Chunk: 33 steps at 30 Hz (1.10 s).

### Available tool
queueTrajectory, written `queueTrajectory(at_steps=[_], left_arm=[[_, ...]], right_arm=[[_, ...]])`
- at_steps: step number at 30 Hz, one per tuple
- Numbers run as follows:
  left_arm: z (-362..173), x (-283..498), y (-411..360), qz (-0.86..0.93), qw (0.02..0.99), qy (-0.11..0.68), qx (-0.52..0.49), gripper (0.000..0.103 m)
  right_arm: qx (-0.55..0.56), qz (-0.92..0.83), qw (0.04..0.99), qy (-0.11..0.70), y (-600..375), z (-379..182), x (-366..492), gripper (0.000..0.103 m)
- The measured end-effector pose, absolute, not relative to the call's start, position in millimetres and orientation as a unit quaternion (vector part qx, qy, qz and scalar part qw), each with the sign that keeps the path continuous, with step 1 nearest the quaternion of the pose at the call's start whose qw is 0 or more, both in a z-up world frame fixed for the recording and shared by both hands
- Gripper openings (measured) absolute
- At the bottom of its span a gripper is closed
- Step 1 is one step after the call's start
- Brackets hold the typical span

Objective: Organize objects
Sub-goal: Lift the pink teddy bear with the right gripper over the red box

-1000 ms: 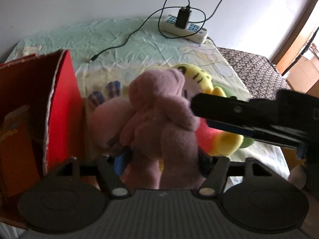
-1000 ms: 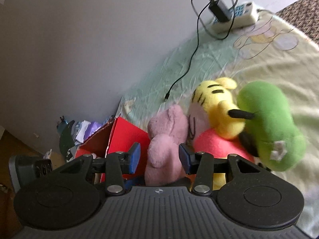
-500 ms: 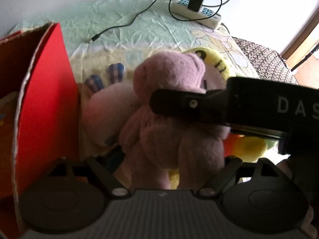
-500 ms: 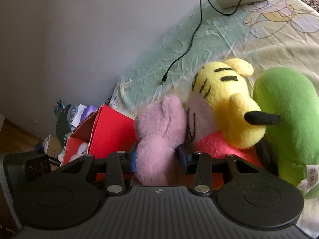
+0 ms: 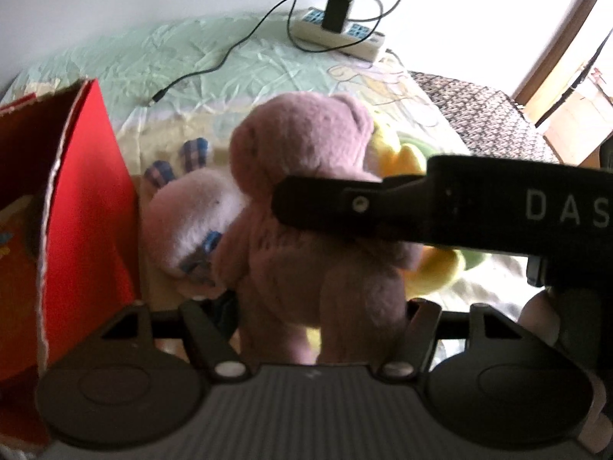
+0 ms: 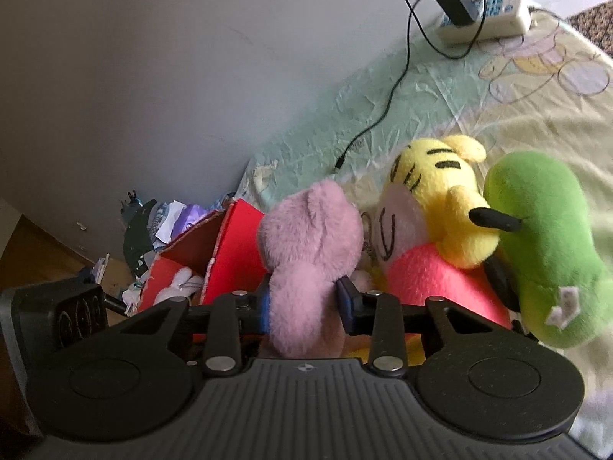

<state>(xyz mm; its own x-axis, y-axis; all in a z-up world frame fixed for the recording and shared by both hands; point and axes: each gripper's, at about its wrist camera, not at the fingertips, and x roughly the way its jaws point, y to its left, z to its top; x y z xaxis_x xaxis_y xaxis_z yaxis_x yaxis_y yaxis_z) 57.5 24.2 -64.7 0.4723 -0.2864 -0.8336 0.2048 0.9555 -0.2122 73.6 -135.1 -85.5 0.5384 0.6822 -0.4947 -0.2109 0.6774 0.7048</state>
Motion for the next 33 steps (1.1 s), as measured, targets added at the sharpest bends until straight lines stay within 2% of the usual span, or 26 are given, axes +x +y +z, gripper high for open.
queueTrajectory(at_steps=[16, 33], left_arm=[[-19, 6, 24, -0.193, 0.878, 0.436, -0.023, 0.067], [29, -32, 111, -0.188, 0.903, 0.381, -0.059, 0.067]], right_arm=[[0.276, 0.256, 0.866, 0.329, -120, -45, 17, 0.036], [0.268, 0.303, 0.873, 0.273, -40, -12, 1, 0.037]])
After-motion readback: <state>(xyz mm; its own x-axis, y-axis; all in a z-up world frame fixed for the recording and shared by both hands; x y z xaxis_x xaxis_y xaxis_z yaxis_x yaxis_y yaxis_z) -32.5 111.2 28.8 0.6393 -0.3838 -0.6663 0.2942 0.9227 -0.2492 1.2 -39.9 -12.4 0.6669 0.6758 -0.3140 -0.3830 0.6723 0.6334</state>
